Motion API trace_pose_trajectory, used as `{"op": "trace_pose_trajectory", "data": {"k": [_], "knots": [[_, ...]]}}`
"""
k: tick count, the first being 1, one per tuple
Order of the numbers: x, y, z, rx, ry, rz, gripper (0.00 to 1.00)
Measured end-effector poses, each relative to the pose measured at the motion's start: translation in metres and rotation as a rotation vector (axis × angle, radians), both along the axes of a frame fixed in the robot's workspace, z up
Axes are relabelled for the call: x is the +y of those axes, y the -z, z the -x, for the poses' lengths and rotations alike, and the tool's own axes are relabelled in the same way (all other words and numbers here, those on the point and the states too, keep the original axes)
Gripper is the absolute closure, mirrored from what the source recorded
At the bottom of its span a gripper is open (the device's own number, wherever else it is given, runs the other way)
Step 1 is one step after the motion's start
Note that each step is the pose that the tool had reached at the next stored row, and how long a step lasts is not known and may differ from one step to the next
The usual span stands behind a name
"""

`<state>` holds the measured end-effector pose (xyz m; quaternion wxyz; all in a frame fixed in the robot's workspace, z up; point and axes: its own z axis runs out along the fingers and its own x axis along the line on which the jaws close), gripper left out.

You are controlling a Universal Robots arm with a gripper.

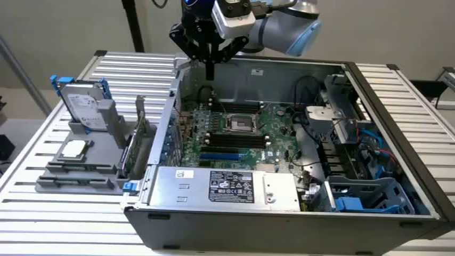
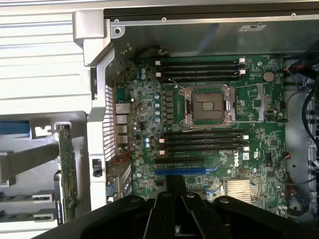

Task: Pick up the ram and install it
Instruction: 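Reach for the ram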

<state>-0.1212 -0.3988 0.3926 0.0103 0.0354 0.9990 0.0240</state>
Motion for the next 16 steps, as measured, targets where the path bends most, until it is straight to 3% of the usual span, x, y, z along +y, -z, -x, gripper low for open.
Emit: {"op": "trace_pose_trajectory", "data": {"k": [12, 16], "knots": [[0.0, 0.0, 0.0, 0.0, 0.0, 0.0, 0.89], [-0.0015, 0.0001, 0.0082, 0.0011, 0.0, 0.0, 0.89]]}}
